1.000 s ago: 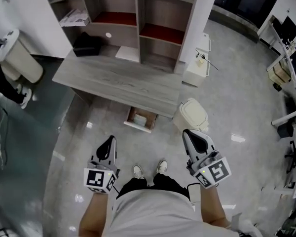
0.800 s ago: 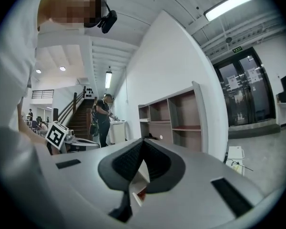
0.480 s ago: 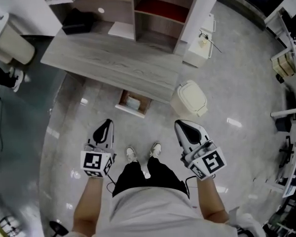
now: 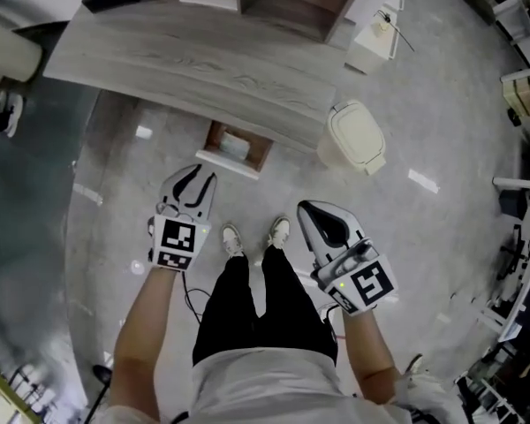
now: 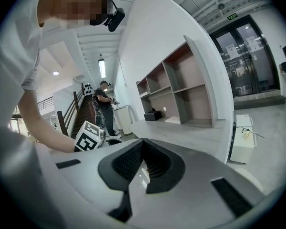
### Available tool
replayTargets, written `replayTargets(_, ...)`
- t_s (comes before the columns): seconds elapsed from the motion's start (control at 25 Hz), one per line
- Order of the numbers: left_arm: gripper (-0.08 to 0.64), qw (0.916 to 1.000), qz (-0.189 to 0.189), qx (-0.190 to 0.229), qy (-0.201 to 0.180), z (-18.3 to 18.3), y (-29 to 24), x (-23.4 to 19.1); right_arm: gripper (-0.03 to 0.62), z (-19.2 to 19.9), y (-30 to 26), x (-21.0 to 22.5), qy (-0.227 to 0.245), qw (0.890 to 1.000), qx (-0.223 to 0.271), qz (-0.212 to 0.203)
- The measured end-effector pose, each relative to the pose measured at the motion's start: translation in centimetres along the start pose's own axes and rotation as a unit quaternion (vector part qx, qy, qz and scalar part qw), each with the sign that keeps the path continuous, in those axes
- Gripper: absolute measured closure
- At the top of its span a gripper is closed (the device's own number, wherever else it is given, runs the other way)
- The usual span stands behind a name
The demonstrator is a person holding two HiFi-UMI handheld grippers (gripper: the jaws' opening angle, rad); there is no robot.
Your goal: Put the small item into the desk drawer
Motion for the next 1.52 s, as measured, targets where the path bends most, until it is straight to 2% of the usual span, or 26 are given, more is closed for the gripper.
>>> replayTargets(0.16, 0.445, 0.9951, 0.036, -0.033, -0.086, 2.2, -3.9, 0.6, 0.571, 2.7, -1.0, 0.5, -0.017, 1.0, -0.007, 0.011)
replayTargets(0.36, 0.416, 0.9815, 0.063, -0.07, -0.167, 4.9, -9.0, 1.8, 0.571, 5.5, -0.5, 1.3, -0.035, 0.999, -0.016, 0.028)
replayTargets(0.48, 0.405, 0.9664, 0.079, -0.08, -0.231, 5.5, -11.8, 3.0, 0.571, 6.7, 0.1, 2.2, -0.041, 0.998, -0.024, 0.036)
replayTargets(0.6, 0.399, 0.9455, 0.095, -0.088, -0.299, 6.3, -13.9, 4.1, 0.571, 7.2, 0.5, 2.6, -0.045, 0.998, -0.022, 0.046)
replayTargets(0.72, 0.39, 0.9264, 0.105, -0.107, -0.345, 7.4, -15.6, 4.5, 0.571, 7.4, 0.9, 2.8, -0.047, 0.997, -0.026, 0.053)
replayTargets(0.92, 0.367, 0.9094, 0.115, -0.143, -0.373, 9.1, -17.9, 4.6, 0.571, 7.6, 2.0, 4.3, -0.058, 0.995, -0.021, 0.074)
replayTargets(1.08, 0.36, 0.9036, 0.118, -0.16, -0.38, 9.5, -19.0, 4.9, 0.571, 7.8, 3.2, 4.9, -0.064, 0.994, -0.022, 0.085)
replayTargets(1.2, 0.36, 0.8962, 0.12, -0.173, -0.391, 9.7, -19.6, 5.0, 0.571, 7.9, 3.6, 4.8, -0.066, 0.994, -0.025, 0.084)
replayTargets(1.36, 0.362, 0.8969, 0.112, -0.19, -0.383, 9.9, -20.7, 4.8, 0.571, 8.0, 3.8, 4.8, -0.072, 0.993, -0.029, 0.084)
replayTargets(1.52, 0.362, 0.8907, 0.1, -0.202, -0.395, 10.2, -21.6, 4.7, 0.571, 7.9, 4.2, 5.3, -0.077, 0.992, -0.028, 0.091)
Point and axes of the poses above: the fingertips, and each gripper's own axes: y backward along the fingers, x to its right, z out of its underside, the point moved 6 cm from there along y, backward along the fingers, and after that the axes turned 10 degrees about -z, right-handed, at the moved point
